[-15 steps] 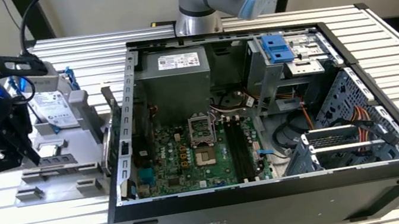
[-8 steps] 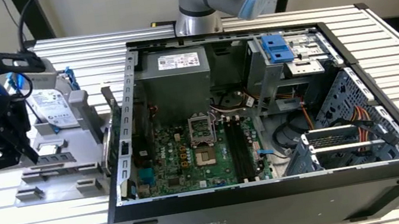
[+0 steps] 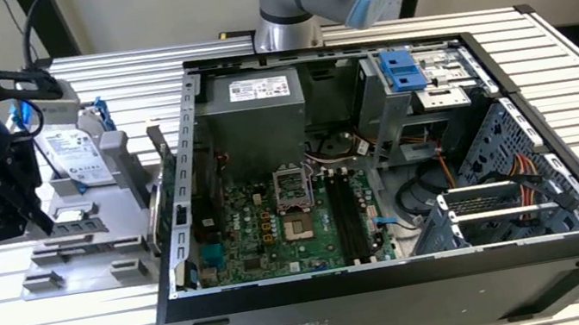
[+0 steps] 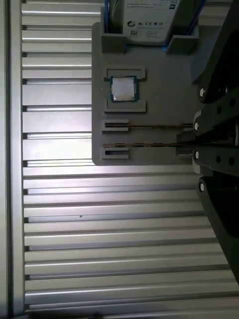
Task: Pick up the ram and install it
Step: 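Pick up the ram and move it above insertion slot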
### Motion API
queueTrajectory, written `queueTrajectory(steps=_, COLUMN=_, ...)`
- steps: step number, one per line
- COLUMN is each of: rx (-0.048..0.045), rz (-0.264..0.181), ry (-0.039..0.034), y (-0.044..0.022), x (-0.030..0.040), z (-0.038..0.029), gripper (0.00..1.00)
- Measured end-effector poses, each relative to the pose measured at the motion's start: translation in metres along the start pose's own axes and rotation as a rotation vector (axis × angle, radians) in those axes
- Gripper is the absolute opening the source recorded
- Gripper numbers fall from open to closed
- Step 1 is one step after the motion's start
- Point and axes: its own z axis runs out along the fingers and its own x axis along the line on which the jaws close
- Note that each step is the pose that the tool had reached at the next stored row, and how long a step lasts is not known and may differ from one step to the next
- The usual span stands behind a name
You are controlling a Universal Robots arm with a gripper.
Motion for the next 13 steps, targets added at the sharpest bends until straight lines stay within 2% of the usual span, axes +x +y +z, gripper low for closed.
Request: queueTrajectory(steps=13, rx=0.0002, rz=0.000, ry=-0.0002, y=0.0001, x=-0.0002, z=-0.0074, gripper=0.00)
